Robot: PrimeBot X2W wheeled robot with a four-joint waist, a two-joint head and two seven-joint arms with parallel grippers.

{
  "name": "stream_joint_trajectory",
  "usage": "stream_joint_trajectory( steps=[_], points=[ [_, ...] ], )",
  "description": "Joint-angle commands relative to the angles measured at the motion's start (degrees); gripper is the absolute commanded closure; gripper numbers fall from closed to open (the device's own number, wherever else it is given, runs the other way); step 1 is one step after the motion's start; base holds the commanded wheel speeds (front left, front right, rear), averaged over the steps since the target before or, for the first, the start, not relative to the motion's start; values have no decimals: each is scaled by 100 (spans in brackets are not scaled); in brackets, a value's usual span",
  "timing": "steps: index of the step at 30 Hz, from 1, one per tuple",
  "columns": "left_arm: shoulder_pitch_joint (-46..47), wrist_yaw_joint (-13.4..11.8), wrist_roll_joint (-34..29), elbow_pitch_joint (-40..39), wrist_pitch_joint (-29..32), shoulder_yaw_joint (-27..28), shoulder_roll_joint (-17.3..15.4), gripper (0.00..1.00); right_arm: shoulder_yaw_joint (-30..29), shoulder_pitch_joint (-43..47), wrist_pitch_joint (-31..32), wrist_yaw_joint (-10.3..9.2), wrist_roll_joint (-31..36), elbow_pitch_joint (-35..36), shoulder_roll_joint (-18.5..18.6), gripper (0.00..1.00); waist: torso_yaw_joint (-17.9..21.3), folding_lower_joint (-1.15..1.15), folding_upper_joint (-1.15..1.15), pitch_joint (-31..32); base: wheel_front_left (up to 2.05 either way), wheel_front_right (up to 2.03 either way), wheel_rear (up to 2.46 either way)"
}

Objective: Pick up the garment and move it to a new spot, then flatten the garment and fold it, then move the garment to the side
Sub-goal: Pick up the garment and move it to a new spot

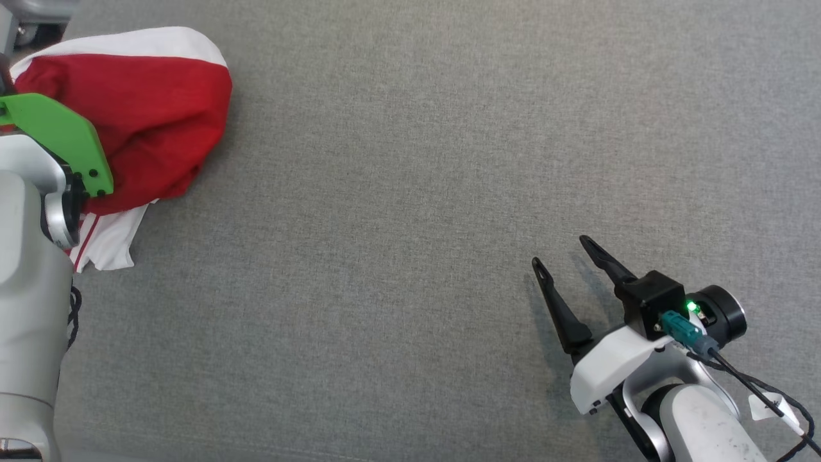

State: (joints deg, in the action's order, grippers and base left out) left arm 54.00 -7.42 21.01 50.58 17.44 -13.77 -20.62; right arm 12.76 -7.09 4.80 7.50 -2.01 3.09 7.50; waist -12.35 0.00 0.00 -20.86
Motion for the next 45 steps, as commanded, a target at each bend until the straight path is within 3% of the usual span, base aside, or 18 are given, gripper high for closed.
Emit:
stream_joint_trajectory(
  steps=[1,8,17,25,33,38,45],
  points=[
    [135,-10,-108,-28,-70,-77,-46,100,12,34,-89,-2,-42,-79,-39,0,-9,0,0,386,0,0,0],
    [594,9,-434,-259,-521,-323,-187,100,72,-15,-421,-2,-159,-545,-263,0,166,0,0,990,0,0,0],
    [1163,418,-745,-466,-818,-866,47,100,-11,32,-722,-3,-290,-997,-411,0,851,0,0,1593,0,0,0],
    [1255,532,-531,-598,-890,-1036,682,100,25,126,-816,-3,-368,-1205,-456,0,1667,0,0,1795,0,0,0],
    [1062,710,-235,-755,-1182,-1261,1509,100,-85,151,-880,-3,-472,-1220,-459,0,2197,0,0,1644,0,0,0],
    [864,975,-257,-768,-1238,-1842,1715,100,-189,49,-914,-2,-453,-1166,-459,0,2244,0,0,1447,0,0,0],
    [150,1112,-52,-910,-1258,-2636,1757,100,-248,-55,-936,-2,-425,-1132,-460,0,1921,0,0,1193,0,0,0]
  ],
)
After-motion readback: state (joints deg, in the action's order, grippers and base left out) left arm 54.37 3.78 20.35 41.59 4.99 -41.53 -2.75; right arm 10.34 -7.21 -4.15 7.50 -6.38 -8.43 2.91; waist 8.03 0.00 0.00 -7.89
